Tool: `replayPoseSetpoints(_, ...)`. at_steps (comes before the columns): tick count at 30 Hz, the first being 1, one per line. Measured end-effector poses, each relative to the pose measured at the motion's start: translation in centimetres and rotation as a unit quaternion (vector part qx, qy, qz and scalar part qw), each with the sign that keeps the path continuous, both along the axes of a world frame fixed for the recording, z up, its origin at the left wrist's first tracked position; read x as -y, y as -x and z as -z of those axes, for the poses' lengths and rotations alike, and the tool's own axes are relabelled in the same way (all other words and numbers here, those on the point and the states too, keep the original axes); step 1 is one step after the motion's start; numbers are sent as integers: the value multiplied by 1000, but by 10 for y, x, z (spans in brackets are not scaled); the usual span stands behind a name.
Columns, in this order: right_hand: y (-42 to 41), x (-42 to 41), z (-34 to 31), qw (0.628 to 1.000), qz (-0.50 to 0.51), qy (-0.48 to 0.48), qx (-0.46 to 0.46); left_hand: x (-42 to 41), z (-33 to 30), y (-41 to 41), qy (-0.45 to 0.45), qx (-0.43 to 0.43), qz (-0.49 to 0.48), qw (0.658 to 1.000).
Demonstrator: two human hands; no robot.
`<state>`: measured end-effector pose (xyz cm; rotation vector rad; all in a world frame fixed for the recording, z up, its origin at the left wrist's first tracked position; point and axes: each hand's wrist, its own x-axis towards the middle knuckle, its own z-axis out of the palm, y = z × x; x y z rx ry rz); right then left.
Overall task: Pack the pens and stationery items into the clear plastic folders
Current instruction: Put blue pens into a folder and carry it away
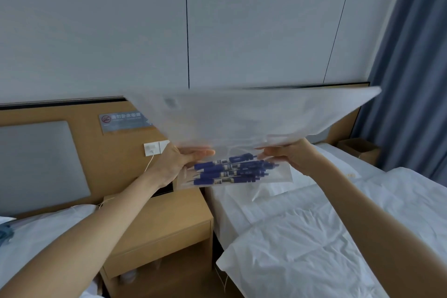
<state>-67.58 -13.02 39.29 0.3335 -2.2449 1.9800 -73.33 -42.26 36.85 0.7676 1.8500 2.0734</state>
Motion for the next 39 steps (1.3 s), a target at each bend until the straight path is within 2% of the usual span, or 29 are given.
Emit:
replayPoseSetpoints(3, 6, -5, 0, 1000, 9, 10, 4, -1, 3, 8, 2, 25, 29, 999)
replayPoseSetpoints(7, 10, -6, 1, 1000, 12, 16, 7, -2, 11, 17, -39, 71, 58, 995)
replayPoseSetpoints(14, 16, -9, 14, 999, 25, 32, 26, -8, 12, 23, -51, 110, 35, 992)
replayPoseSetpoints(20, 20, -11, 18, 997, 12, 50, 52, -7, 12, 22, -48, 123, 31, 991)
replayPoseSetpoints(26, 14, -20, 20, 995, 16, 59, 80, 13, 12, 22, 5, 78, 40, 996)
replayPoseSetpoints(29, 11, -24, 18, 995, 20, 66, 78, 29, 10, 36, 23, 84, 33, 996)
replayPoseSetpoints(33, 15, -24, 17, 996, 26, 48, 69, 33, -23, 44, 14, 80, 14, 997)
replayPoseSetpoints(35, 17, -25, 19, 996, 32, 36, 70, 37, -55, 47, 25, 44, 2, 999)
replayPoseSetpoints(39, 16, -26, 23, 997, 37, 9, 66, 49, -119, 38, 134, -12, 105, 985)
